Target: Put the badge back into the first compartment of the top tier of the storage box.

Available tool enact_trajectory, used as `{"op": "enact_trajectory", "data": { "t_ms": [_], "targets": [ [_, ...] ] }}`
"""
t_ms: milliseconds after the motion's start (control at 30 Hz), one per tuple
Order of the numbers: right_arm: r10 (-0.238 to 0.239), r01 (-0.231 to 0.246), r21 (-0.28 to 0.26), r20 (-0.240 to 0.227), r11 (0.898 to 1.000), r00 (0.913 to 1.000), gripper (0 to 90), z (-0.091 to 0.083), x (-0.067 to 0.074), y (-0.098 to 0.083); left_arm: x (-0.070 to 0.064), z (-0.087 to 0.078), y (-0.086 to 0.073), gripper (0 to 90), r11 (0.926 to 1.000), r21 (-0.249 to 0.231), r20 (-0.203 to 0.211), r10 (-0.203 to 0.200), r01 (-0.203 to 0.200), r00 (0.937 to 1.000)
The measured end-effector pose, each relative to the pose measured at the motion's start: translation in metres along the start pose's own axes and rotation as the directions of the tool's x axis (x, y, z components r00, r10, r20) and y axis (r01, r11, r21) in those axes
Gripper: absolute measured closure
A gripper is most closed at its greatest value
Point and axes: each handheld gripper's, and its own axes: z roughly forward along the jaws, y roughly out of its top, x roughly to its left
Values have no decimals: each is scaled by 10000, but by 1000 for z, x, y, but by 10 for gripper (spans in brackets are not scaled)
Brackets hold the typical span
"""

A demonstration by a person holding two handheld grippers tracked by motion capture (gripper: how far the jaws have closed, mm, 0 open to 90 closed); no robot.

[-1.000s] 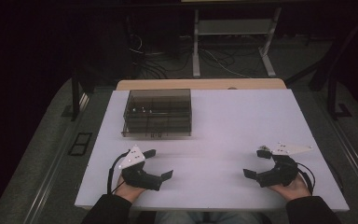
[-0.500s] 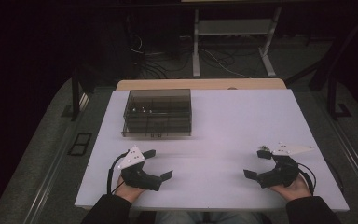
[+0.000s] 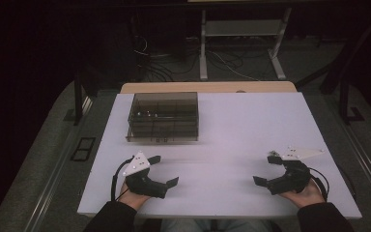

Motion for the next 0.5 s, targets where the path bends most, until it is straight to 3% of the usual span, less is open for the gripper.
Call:
{"op": "enact_trajectory", "data": {
  "t_ms": [500],
  "targets": [
    [-290,291,555,-27,9980,9996,3,-10,-4,21,1,1,1,0,10000,70,35,-15,15,10000]
  ]
}}
